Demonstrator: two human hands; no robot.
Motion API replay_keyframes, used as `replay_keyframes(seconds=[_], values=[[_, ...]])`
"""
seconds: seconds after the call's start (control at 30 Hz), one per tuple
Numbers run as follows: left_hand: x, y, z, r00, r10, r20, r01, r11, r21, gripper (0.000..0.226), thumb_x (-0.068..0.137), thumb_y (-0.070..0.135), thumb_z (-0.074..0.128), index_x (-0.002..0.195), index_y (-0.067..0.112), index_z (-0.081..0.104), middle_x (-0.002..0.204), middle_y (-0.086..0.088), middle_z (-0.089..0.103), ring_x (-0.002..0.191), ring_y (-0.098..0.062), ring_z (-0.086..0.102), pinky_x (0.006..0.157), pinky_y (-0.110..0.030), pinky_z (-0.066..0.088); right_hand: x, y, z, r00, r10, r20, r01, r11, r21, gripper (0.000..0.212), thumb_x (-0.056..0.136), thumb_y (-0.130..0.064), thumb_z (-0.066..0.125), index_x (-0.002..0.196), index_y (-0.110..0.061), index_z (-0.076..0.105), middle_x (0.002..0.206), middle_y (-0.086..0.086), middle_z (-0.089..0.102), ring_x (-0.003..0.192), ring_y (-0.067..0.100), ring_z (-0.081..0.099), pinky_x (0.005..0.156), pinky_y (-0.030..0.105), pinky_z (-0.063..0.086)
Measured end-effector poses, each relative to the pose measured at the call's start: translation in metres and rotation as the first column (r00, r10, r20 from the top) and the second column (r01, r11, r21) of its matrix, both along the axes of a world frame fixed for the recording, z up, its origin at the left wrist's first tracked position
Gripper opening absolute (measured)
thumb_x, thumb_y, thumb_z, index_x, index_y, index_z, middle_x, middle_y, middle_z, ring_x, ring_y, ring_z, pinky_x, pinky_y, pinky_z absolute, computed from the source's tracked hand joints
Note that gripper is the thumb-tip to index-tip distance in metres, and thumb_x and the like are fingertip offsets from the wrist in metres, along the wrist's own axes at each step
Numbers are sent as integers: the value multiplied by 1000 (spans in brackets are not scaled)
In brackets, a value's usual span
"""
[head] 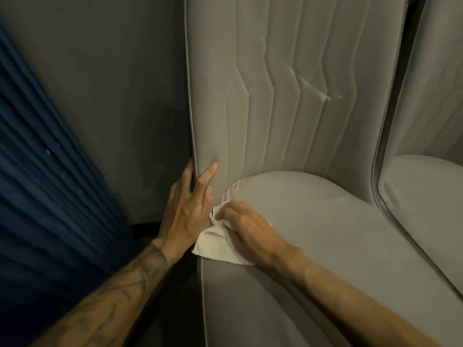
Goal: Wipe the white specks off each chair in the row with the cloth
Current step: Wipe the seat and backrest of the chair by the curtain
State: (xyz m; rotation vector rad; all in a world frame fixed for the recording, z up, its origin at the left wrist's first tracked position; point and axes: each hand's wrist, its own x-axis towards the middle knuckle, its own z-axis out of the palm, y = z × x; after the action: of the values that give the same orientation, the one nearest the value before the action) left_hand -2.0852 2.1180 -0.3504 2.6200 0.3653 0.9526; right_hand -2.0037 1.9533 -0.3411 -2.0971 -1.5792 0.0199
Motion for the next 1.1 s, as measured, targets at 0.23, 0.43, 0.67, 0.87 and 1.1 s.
replay_keyframes(seconds=[0.23, 0.43, 0.67, 0.87, 1.1], values=[[-1, -2, 3, 1000, -5, -20, 5, 1000, -21, 53, 107, 37, 28, 160, 36, 22, 159, -24, 30, 118, -44, 56, 97, -55, 52, 46, 36, -5, 948, -318, -23, 318, 948, -8, 26, 92, -16, 49, 108, -3, 66, 107, 16, 63, 104, 36, 57, 94, 35, 41], [-1, 0, -2, 1000, -11, -17, 10, 1000, -7, 55, 106, 33, 32, 159, 35, 23, 158, -25, 31, 121, -45, 54, 100, -56, 49, 26, 3, 6, 1000, 24, 7, -24, 999, -35, 15, 98, -19, 53, 110, -14, 61, 110, 4, 58, 101, 16, 52, 92, 18, 35], [-1, -2, 3, 1000, -6, 14, 6, 1000, 6, 53, 107, 32, 32, 159, 32, 25, 159, -25, 31, 123, -39, 53, 103, -53, 49, 51, 30, 0, 982, -187, -27, 186, 982, -26, 18, 96, -23, 59, 105, -8, 60, 104, 8, 56, 98, 26, 55, 83, 20, 33], [-1, 0, 1, 1000, 6, 13, -6, 1000, 17, 55, 105, 27, 38, 159, 30, 29, 157, -25, 33, 117, -41, 55, 98, -53, 51, 25, 3, 11, 997, 79, 0, -79, 993, -91, 29, 95, -33, 61, 118, -16, 57, 115, -1, 54, 102, 10, 50, 92, 15, 33], [-2, 0, 1, 1000, 5, 9, -5, 1000, 16, 53, 107, 31, 34, 160, 32, 26, 156, -25, 33, 115, -41, 56, 100, -53, 51, 72, 23, 5, 971, -238, -2, 238, 971, -11, 18, 94, -25, 62, 109, -15, 63, 108, 3, 60, 104, 26, 57, 87, 22, 35]])
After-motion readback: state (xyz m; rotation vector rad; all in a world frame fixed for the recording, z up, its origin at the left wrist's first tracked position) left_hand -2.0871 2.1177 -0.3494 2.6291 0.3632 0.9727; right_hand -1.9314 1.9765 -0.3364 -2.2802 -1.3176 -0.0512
